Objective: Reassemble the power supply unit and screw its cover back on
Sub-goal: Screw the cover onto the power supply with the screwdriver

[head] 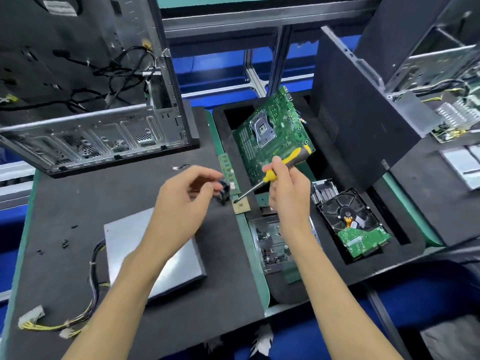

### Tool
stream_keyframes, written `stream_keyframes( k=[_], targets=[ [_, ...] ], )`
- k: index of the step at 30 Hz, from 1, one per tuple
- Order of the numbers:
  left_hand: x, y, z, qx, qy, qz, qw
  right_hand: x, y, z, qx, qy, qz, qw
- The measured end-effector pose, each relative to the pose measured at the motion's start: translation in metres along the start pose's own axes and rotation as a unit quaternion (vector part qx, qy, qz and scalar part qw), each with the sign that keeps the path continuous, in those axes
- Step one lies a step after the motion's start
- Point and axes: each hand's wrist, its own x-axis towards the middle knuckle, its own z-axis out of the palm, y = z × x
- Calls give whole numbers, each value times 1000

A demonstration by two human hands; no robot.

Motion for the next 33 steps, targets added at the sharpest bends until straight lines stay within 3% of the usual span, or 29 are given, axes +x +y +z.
stream_keyframes(
  k=[5, 10, 19, 26, 33],
  targets=[
    [-4, -12, 68, 94, -160, -4, 983, 5, 1, -58, 46, 90, 37, 994],
    [-2, -30, 125, 186, -259, 22, 948, 3, 9, -109, 60, 155, 52, 985],
    [4, -39, 183, 306, -336, 99, 885, -6, 26, -158, 26, 189, 56, 980],
    [6, -40, 192, 341, -348, 130, 864, -6, 34, -164, 14, 175, 64, 982],
    [11, -42, 174, 373, -349, 96, 854, 1, 34, -160, 27, 148, 63, 987]
  ],
)
